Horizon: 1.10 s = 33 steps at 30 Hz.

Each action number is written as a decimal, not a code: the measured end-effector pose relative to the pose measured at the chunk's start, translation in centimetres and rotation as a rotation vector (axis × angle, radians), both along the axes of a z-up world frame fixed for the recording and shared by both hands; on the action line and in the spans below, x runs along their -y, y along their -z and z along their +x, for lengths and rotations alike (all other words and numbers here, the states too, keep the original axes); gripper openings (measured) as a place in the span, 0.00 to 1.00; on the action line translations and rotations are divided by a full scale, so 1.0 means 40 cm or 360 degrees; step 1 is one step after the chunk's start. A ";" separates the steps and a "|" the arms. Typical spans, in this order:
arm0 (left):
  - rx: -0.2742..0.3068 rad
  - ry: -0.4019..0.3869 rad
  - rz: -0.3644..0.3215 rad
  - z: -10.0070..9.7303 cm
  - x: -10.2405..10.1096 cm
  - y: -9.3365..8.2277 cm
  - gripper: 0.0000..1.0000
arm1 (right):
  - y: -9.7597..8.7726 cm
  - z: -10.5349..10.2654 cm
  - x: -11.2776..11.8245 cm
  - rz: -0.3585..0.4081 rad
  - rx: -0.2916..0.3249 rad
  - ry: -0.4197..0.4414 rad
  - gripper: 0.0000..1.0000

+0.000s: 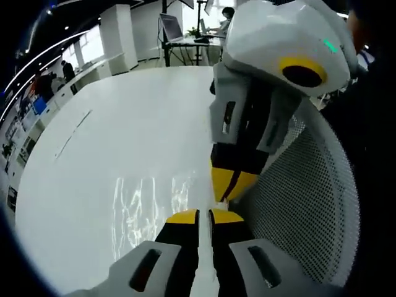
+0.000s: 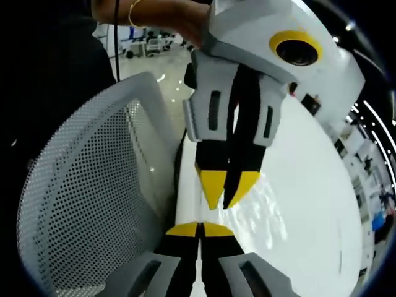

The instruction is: Open the resealable bag by pulling the two sides of the seal apart until the entire bag opening is separated and visibly accessible.

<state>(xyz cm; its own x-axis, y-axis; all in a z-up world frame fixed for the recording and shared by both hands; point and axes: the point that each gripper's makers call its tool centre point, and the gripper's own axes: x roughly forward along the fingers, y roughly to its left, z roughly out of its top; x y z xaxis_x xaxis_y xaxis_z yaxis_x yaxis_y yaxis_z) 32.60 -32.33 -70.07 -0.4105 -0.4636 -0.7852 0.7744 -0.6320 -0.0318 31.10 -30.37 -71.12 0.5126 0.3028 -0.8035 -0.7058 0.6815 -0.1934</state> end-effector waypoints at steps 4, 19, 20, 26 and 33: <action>-0.0050 -0.0013 0.0071 -0.008 -0.018 0.012 0.02 | 0.004 -0.002 -0.003 -0.0022 -0.0007 -0.0021 0.00; -0.0045 -0.0255 0.0048 0.032 -0.001 0.010 0.00 | 0.000 0.005 -0.006 -0.0015 0.0001 0.0000 0.00; -0.0048 -0.0269 0.0024 0.035 0.005 0.006 0.00 | 0.000 0.005 -0.005 -0.0012 0.0002 0.0009 0.00; -0.0039 -0.0421 -0.0110 0.073 0.039 -0.022 0.00 | -0.001 0.006 0.000 -0.0010 0.0011 0.0039 0.00; -0.0018 -0.0500 -0.0251 0.099 0.066 -0.064 0.00 | -0.008 0.014 0.008 -0.0005 0.0032 0.0074 0.00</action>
